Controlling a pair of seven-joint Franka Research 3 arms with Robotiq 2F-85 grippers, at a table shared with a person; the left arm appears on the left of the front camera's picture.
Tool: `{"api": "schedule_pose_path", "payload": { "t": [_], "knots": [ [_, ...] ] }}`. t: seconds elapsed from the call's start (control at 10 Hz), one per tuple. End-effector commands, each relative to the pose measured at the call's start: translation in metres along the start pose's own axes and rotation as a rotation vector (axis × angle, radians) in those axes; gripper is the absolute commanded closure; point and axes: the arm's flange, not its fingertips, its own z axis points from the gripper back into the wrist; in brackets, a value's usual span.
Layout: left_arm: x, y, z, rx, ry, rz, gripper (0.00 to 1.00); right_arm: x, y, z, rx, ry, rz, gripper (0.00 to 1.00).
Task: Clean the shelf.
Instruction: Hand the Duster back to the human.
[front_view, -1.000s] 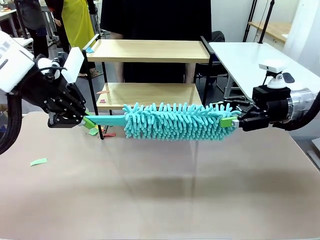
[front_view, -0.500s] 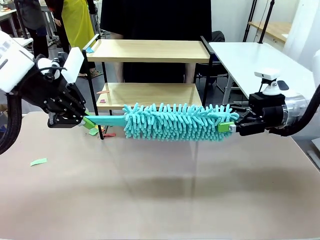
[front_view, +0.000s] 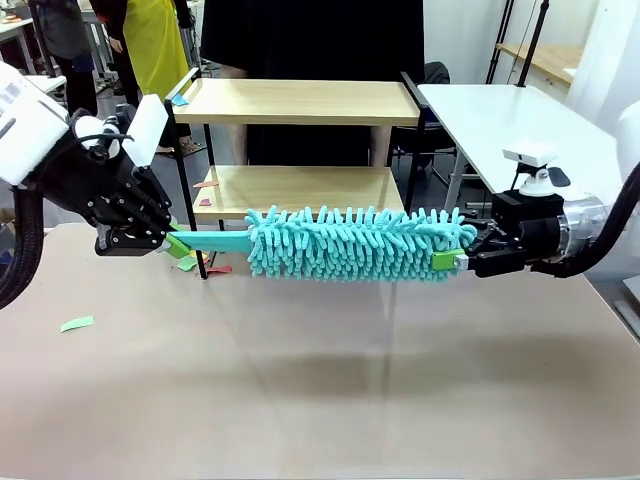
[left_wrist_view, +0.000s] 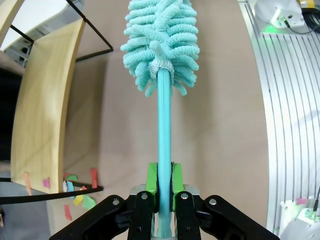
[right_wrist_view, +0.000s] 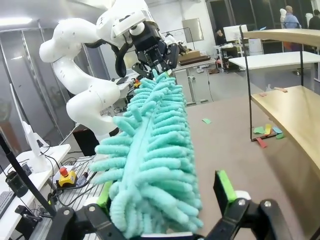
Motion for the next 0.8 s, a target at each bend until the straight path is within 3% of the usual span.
{"api": "schedule_pose_path", "payload": {
  "t": [0.0,0.2,0.3,0.4,0.5,0.7],
  "knots": [
    [0.0016,-0.0005,0.004,0.001,-0.019,-0.003,0.87,-0.0041,0.0092,-0.0121,-0.009,-0.037,0.05,0.6],
    [0.0016,-0.0005,0.004,0.001,-0.019,-0.003,0.87,-0.0031,0.0092,-0.0122,0.002,-0.051,0.05,0.6],
    [0.0016,-0.0005,0.004,0.001,-0.019,-0.003,0.87,-0.0034,0.0089,-0.0131,0.018,-0.056,0.042,0.65],
    [0.0016,-0.0005,0.004,0.001,-0.019,-0.003,0.87,-0.0038,0.0088,-0.0136,0.03,-0.057,0.04,0.76],
    [0.0016,-0.0005,0.004,0.001,-0.019,-0.003,0.87,-0.0045,0.0089,-0.0136,0.058,-0.078,0.03,1.0],
    [0.0016,-0.0005,0.004,0.001,-0.019,-0.003,0.87,-0.0054,0.0091,-0.0135,0.079,-0.093,0.024,1.0]
  ]
}}
